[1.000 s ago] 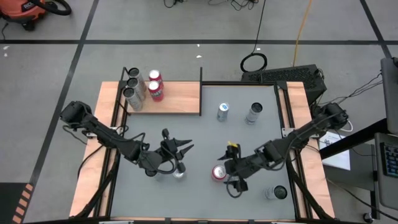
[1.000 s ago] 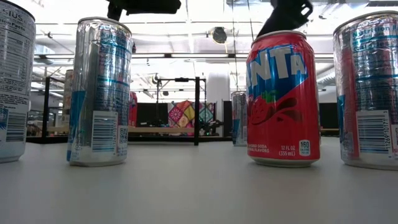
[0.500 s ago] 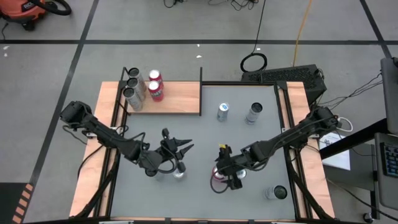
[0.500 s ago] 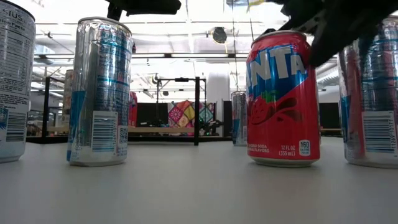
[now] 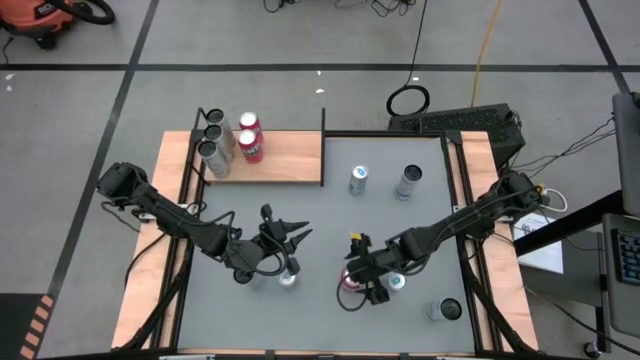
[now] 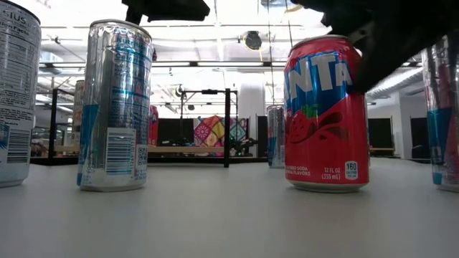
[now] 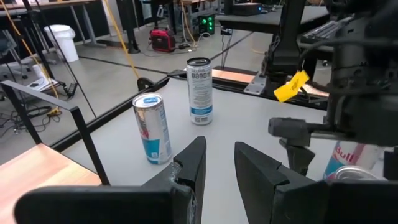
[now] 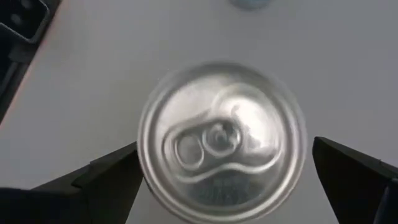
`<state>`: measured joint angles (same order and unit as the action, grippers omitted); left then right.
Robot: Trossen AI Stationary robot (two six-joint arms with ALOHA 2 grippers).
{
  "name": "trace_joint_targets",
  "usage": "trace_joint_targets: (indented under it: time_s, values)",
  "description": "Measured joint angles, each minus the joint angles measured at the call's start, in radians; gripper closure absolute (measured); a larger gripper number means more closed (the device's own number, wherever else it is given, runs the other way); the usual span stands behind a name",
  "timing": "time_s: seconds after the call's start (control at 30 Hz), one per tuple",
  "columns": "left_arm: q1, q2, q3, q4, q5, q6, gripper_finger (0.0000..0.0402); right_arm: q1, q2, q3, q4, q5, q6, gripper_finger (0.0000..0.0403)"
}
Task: Place canned beverage on shelf
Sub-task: Put the red soda can on the shelf aligned with the other red soda can
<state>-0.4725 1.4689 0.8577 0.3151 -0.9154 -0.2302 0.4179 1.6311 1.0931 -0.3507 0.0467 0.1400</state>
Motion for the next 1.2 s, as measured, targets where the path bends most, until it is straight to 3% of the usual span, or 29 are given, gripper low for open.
trace_joint_targets:
  time_s: [0.23,0.57,0.73,1.03,1.2]
  values:
    - [0.000,0.000,0.000,-0.027,0.007,-0.001,0.0316,-0.008,-0.001,0.000,0.073,0.000,-0.034,0.0018]
    - [0.000,0.000,0.000,-0.046,0.084,-0.004,0.0316,-0.040,-0.001,0.002,0.077,0.000,-0.005,0.0134]
    - [0.000,0.000,0.000,-0.046,0.101,-0.025,0.0316,-0.040,-0.001,0.028,0.035,-0.001,-0.019,0.0172]
    - [0.000,0.000,0.000,-0.002,0.101,-0.026,0.0315,-0.037,0.000,0.194,-0.191,0.000,-0.137,0.0172]
    - [0.000,0.000,0.000,0.021,0.100,-0.027,0.0285,-0.037,-0.053,0.216,-0.235,0.000,-0.225,0.0174]
